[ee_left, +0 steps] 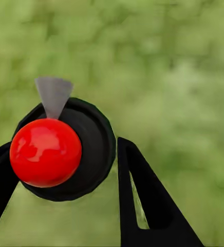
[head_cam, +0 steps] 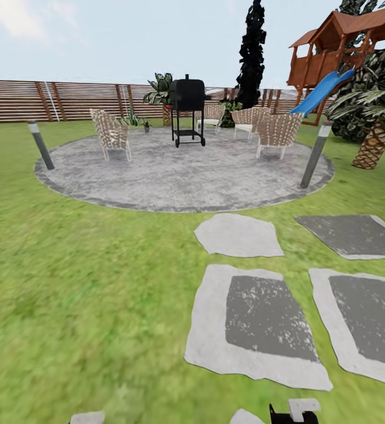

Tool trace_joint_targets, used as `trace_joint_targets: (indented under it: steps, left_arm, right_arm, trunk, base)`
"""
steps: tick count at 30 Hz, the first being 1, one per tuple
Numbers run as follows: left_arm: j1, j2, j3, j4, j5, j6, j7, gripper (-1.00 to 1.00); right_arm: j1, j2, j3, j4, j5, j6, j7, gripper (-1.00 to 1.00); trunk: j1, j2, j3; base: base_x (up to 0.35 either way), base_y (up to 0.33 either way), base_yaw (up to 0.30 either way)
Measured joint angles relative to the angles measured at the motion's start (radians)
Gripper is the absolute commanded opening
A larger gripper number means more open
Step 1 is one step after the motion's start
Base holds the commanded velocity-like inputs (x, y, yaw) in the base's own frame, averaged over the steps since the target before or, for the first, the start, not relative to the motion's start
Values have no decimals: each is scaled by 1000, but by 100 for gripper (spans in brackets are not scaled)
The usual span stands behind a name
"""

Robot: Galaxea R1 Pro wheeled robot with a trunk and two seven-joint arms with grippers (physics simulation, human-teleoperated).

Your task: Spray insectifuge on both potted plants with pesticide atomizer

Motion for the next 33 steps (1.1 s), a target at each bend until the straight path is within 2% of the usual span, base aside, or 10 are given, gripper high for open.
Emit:
trace_joint_targets:
  steps: [33]
  left_arm:
    - [0,-1,0,0,0,0,0,-100]
  right_arm:
    - [3,1,1,-1,0,0,-1,100]
  trunk:
    - [0,0,0]
  base:
    - [343,0,0]
